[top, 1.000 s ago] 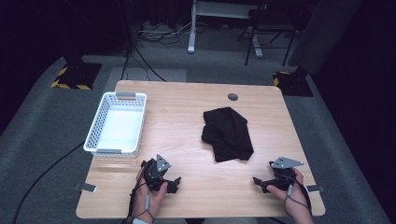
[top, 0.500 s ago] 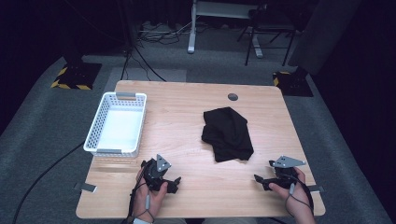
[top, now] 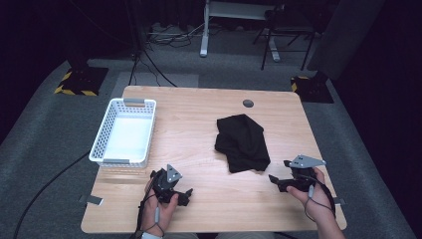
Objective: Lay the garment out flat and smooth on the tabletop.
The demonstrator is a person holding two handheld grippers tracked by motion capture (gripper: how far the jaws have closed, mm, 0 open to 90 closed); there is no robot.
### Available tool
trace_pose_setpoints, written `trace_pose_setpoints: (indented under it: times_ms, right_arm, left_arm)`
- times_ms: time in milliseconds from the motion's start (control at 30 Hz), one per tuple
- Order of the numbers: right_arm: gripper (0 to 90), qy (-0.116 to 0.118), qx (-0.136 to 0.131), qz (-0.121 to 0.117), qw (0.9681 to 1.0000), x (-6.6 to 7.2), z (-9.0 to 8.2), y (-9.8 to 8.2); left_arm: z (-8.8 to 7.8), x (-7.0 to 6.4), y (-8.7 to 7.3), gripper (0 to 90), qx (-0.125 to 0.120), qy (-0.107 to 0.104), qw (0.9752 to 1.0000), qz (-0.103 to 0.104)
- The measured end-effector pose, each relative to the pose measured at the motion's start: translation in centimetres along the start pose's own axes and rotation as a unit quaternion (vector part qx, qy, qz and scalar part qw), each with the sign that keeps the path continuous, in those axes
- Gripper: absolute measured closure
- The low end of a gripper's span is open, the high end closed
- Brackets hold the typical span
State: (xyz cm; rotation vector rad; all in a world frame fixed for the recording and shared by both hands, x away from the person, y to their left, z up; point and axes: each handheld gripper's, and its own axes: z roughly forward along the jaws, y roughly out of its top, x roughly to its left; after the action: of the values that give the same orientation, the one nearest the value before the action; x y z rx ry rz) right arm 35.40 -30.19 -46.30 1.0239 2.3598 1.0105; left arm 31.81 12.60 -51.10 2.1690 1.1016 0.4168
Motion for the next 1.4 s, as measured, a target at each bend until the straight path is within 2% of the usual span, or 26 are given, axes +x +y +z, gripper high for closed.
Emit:
trace_pose_setpoints:
  times_ms: [100,333,433,500,1000,1167,1400]
  right_arm:
    - [16.3,0.002,0.001,-0.01,0.9999,0.2,0.3,0.9]
    - [16.2,0.011,-0.002,-0.017,0.9998,0.2,0.6,2.9]
    - [16.2,0.012,0.002,-0.035,0.9993,0.3,1.1,4.2]
    - [16.3,0.014,0.001,-0.038,0.9992,0.3,1.5,4.8]
    - [15.3,0.016,0.007,-0.037,0.9991,0.2,4.2,7.6]
    - [14.6,0.005,0.012,-0.044,0.9989,0.3,5.2,8.2]
    - [14.7,0.014,0.028,-0.031,0.999,0.2,7.2,8.6]
  left_arm:
    - [0.0,0.0,0.0,0.4,0.0,0.0,1.0,0.0]
    - [0.0,0.0,0.0,0.4,0.0,0.0,1.0,0.001]
    - [0.0,0.0,0.0,0.4,0.0,0.001,1.0,0.001]
    - [0.0,0.0,0.0,0.4,0.0,0.001,1.0,0.001]
    - [0.0,0.0,0.0,0.5,-0.001,0.002,1.0,0.003]
    - [0.0,0.0,0.0,0.5,-0.001,0.002,1.0,0.004]
    - [0.0,0.0,0.0,0.6,-0.001,0.003,1.0,0.004]
